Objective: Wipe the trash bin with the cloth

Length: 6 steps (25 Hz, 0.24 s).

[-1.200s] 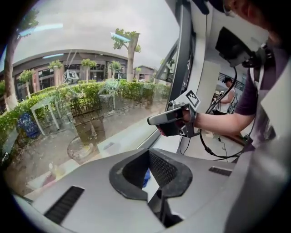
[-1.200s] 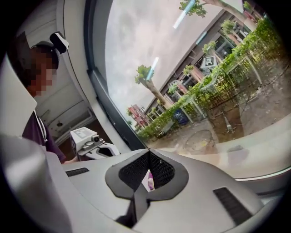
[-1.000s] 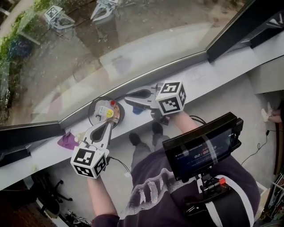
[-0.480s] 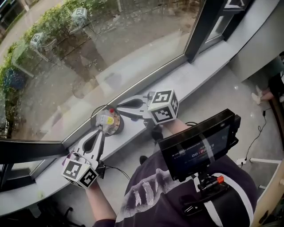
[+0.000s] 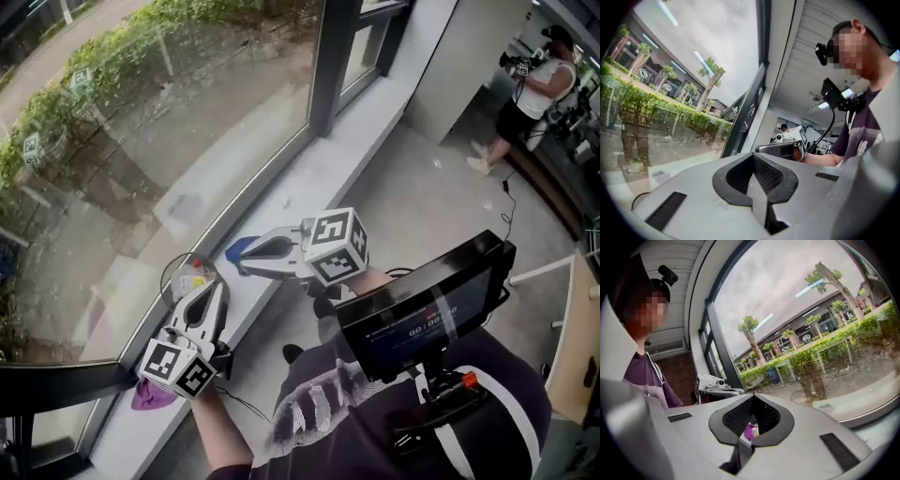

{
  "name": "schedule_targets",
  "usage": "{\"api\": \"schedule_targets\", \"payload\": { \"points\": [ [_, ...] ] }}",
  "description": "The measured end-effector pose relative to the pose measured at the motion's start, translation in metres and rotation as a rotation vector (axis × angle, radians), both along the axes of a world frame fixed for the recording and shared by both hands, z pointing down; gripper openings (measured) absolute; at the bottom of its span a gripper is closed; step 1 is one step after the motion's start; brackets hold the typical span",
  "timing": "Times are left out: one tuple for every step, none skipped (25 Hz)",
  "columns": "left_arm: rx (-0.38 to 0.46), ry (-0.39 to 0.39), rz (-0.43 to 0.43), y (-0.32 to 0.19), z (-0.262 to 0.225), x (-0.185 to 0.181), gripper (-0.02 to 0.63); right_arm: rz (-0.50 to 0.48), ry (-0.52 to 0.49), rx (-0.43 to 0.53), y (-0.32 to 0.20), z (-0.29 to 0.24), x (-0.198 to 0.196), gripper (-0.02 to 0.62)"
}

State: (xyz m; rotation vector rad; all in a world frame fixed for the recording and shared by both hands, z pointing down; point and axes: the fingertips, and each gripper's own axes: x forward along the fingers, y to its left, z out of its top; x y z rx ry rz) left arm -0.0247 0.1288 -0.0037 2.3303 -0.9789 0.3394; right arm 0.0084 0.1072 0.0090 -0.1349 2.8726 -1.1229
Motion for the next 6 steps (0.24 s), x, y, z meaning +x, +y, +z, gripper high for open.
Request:
{"api": "schedule_targets", "payload": {
  "points": [
    [0.002, -0.009, 0.001, 0.002, 0.002, 0.002, -0.002, 0.003, 0.001, -0.010, 0.001, 0.001, 0.003, -0.003],
    [-0.003, -0.011, 0.007, 0.005, 0.004, 0.004, -0.002, 0.009, -0.002, -0.019, 0.003, 0.001, 0.005, -0.003],
    [-0.013, -0.008, 0.013, 0.010, 0.005, 0.005, -0.002, 0.013, -0.009, -0.028, 0.005, -0.001, 0.004, -0.003],
    [-0.027, -0.004, 0.018, 0.016, 0.007, 0.004, -0.002, 0.013, -0.020, -0.036, 0.009, -0.003, 0.002, -0.003],
    [-0.042, -0.001, 0.020, 0.022, 0.008, 0.002, -0.002, 0.010, -0.032, -0.044, 0.014, -0.005, -0.001, -0.003],
    [-0.056, 0.002, 0.022, 0.028, 0.009, 0.001, -0.002, 0.005, -0.044, -0.051, 0.019, -0.008, -0.004, -0.003]
  ]
}}
